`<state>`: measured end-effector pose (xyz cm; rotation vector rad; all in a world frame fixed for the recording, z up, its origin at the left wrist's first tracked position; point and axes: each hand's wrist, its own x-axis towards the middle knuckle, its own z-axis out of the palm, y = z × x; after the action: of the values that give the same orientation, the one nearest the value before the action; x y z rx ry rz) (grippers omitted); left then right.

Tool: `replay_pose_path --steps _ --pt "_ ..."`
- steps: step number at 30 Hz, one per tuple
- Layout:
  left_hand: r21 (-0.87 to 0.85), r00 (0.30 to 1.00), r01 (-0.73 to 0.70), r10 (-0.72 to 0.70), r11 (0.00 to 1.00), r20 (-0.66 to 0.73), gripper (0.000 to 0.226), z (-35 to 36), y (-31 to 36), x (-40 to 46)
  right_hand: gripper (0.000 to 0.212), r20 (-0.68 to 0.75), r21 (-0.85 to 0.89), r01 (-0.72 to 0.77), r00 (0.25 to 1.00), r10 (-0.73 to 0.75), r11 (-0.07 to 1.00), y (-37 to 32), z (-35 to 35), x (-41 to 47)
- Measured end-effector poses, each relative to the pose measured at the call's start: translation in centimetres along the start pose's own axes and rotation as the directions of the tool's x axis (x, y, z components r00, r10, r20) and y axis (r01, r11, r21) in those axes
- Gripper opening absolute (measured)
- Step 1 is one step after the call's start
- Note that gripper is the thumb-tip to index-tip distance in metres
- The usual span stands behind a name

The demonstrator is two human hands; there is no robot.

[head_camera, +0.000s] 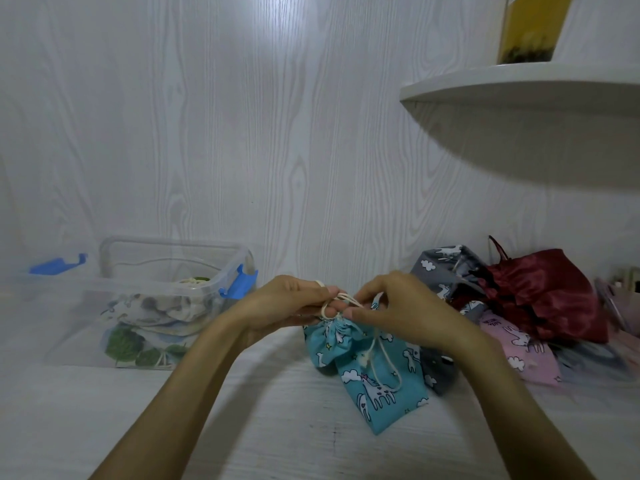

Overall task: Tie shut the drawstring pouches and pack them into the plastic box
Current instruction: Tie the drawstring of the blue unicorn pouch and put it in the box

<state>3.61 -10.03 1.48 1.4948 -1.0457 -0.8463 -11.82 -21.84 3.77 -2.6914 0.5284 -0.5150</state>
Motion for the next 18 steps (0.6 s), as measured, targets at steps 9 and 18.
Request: replay_pose_path --steps 9,18 --pt "-0.144 0.993 -0.011 -0.007 0.989 -0.121 0.036 -0.6 -0.1 0.2 0.012 -0.02 0.197 0.084 0.996 -0.082 0.977 0.0 -0.9 -0.3" --pt "-0.083 0.995 -0.05 0.042 0.995 -0.093 0.018 0.0 -0.1 0.1 0.013 -0.014 0.323 0.023 1.0 -0.02 0.946 0.5 0.7 0.3"
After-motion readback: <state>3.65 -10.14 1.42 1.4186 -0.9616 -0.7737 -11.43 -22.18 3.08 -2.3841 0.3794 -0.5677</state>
